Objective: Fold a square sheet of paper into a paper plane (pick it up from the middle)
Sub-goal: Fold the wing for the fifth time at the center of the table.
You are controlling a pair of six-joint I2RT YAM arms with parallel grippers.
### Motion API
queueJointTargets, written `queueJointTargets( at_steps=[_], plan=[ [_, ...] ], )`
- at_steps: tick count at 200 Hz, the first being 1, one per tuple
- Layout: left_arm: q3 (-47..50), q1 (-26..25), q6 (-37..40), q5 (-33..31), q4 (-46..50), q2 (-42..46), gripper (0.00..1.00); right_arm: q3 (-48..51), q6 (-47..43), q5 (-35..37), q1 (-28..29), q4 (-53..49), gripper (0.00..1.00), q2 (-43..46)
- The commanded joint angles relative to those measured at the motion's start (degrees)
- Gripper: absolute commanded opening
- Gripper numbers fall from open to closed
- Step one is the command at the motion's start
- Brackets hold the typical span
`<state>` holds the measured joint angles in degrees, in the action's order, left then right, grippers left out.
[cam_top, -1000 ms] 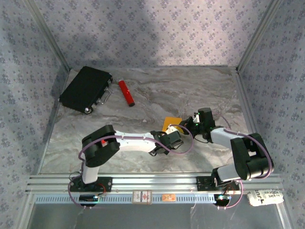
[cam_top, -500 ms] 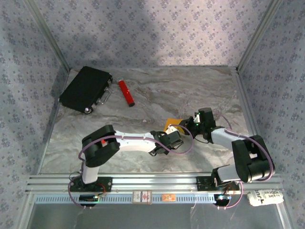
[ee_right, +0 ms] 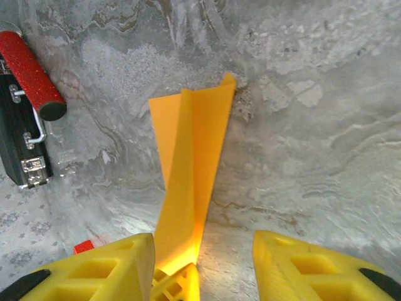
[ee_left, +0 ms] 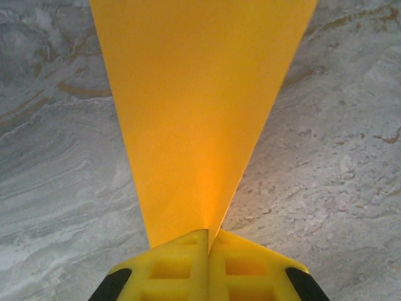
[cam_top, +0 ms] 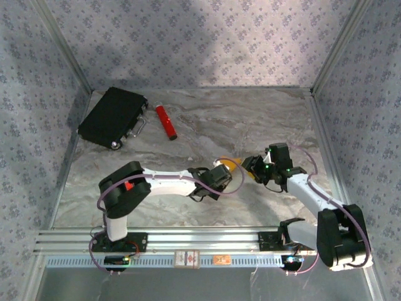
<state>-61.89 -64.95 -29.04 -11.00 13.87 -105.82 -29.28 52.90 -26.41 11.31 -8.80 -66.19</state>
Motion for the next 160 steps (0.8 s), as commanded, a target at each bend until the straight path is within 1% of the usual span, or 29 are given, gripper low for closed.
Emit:
queueJointTargets(
  at_steps=[1,39,69,93,115,140,160],
  plan=[
    [2.0,1.93,-2.03,7.97,-4.21,1.9,0.05,-0.83,-2.55,1.1,-0.28,-4.16,0.46,1.24],
    [3.32,4.14,-2.75,12.76,-6.01,2.2,0.07,0.29,-2.68,0.93,-0.15,-3.46,0.46,1.53],
    [3.97,5.56,-3.52,16.08,-7.35,2.12,0.09,0.46,-3.74,1.61,1.22,-2.55,0.45,1.56],
    [3.73,6.19,-3.57,17.88,-7.63,1.95,0.12,0.83,-4.3,2.26,2.24,-1.85,0.43,1.18],
    [3.2,6.45,-3.31,18.6,-7.37,1.93,0.13,1.2,-4.69,0.68,3.05,0.09,0.4,0.43],
    [2.59,6.54,-3.03,19.18,-7.19,1.68,0.12,0.89,-5.22,-1.5,4.04,1.63,0.35,-1.48],
    [2.13,6.63,-3.12,19.79,-7.1,1.24,0.09,0.82,-5.56,-2.57,4.83,2.89,0.32,-2.98]
  ],
)
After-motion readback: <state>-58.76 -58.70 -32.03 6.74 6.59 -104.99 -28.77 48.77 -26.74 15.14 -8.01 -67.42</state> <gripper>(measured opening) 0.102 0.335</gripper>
